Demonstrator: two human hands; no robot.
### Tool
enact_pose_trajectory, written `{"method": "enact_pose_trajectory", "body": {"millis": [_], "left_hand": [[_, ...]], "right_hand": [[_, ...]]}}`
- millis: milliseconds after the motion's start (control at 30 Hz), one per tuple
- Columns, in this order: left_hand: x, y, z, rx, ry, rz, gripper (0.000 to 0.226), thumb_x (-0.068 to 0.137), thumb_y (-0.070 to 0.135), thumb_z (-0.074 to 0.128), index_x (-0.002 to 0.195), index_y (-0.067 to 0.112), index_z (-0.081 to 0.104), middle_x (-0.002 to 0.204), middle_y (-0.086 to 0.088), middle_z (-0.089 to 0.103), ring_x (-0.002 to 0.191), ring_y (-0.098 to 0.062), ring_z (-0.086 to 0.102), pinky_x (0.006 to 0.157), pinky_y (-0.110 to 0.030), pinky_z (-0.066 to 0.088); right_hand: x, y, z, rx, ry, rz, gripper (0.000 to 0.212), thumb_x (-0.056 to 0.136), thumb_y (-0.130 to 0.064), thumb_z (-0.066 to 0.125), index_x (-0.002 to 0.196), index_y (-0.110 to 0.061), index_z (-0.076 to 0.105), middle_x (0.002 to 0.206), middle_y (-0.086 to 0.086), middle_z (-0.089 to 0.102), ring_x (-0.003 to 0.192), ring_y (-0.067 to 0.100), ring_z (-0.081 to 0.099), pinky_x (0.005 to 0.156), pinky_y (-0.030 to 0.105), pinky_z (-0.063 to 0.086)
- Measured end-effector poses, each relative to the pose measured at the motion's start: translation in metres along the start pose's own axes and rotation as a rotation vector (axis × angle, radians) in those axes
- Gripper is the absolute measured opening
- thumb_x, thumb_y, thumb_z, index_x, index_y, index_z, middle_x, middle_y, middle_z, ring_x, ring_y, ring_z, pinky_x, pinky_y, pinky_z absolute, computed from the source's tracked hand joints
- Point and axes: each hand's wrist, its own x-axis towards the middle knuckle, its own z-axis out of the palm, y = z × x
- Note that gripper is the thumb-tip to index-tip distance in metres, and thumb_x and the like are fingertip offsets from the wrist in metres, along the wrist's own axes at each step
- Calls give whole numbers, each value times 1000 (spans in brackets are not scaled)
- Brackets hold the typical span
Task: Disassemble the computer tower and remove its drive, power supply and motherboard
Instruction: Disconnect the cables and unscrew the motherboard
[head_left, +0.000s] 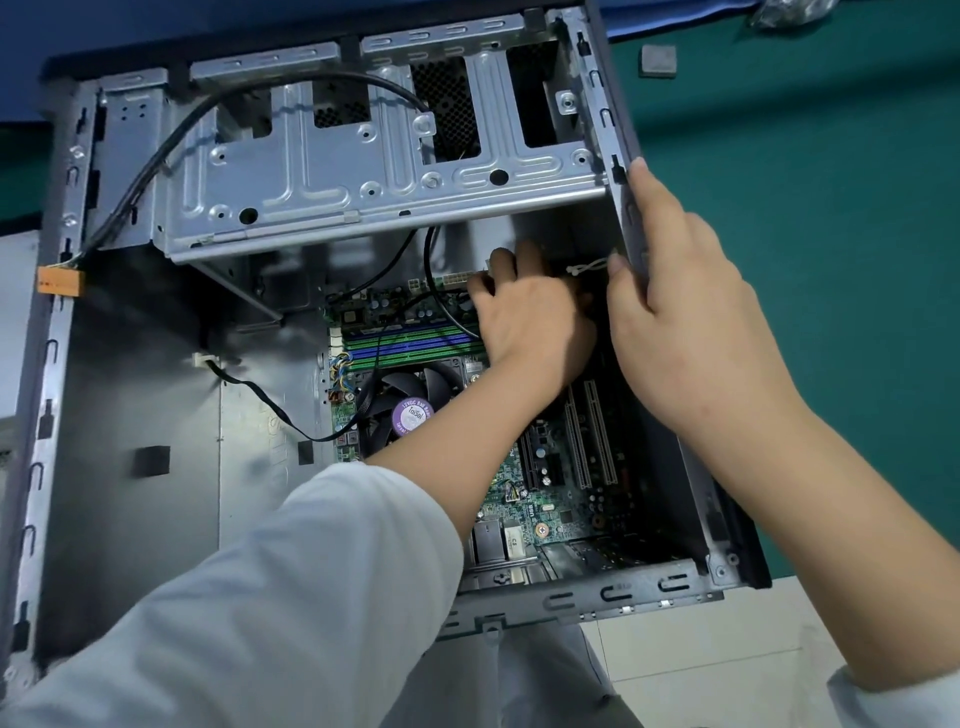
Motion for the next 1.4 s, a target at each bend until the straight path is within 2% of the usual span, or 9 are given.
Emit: {"method": "enact_pose_trajectory", "body": {"millis": [67, 167, 333, 633, 867, 1033, 1133, 1333, 1400], "left_hand": [[1, 1, -1, -15, -20, -33, 25, 83, 27, 52, 104, 25, 66, 138, -12, 32, 126, -30, 26, 106, -48, 15], [1, -7, -3, 10, -24, 87, 27, 87, 33, 49, 108, 25, 64, 137, -12, 33, 123, -33, 27, 108, -50, 16], [-1, -15, -4, 43, 50, 204, 24, 89, 36, 46, 102, 25, 63, 122, -10, 41, 112, -34, 34, 103, -48, 27], [2, 1, -4, 61, -32, 17, 31, 86, 34, 49, 114, 28, 62, 137, -9, 34, 125, -30, 27, 103, -48, 22], [-5, -10, -8, 129, 18, 247, 32, 89, 33, 46, 117, 25, 59, 131, -9, 41, 121, -34, 32, 101, -44, 27], [1, -2, -8, 77, -56, 74, 31, 88, 34, 49, 115, 26, 62, 142, -9, 36, 129, -31, 26, 104, -48, 23], [3, 2, -11, 50, -83, -10, 29, 87, 32, 50, 111, 21, 64, 138, -10, 36, 127, -29, 27, 101, -48, 25], [-4, -7, -10, 102, -34, 171, 29, 86, 33, 47, 111, 27, 62, 127, -10, 42, 122, -34, 31, 100, -45, 26], [-6, -6, -9, 116, -38, 162, 30, 86, 34, 47, 112, 27, 61, 127, -10, 42, 123, -33, 30, 101, -46, 25]], "right_hand": [[-1, 0, 0, 6, 1, -3, 58, 99, -24, 39, 151, -30, 14, 130, 8, 44, 105, 36, 51, 74, 35, 32], [-1, -1, 0, 3, 1, -1, 58, 99, -24, 38, 151, -30, 14, 130, 8, 45, 105, 37, 51, 74, 35, 31], [0, -1, 1, 0, 4, -15, 58, 98, -24, 38, 150, -30, 14, 133, 9, 44, 108, 38, 50, 85, 41, 38], [-1, 0, -1, 27, -8, -15, 57, 99, -25, 38, 150, -31, 13, 137, 7, 42, 112, 36, 49, 83, 38, 36], [-1, 0, 0, 29, -7, -10, 58, 98, -25, 39, 150, -30, 14, 134, 8, 43, 110, 37, 50, 84, 41, 38], [-1, 1, -1, 41, -14, -9, 57, 99, -25, 38, 150, -31, 14, 134, 6, 44, 109, 36, 50, 81, 39, 37], [-2, 1, -1, 46, -19, -14, 57, 99, -25, 38, 150, -31, 13, 134, 6, 43, 110, 34, 50, 82, 38, 37], [-2, 0, -1, 58, -16, -7, 58, 99, -25, 39, 150, -32, 13, 136, 5, 43, 111, 34, 49, 84, 39, 38], [-2, 0, 0, 58, -19, -7, 58, 98, -25, 39, 150, -32, 14, 136, 5, 43, 111, 35, 50, 85, 40, 38]]}}
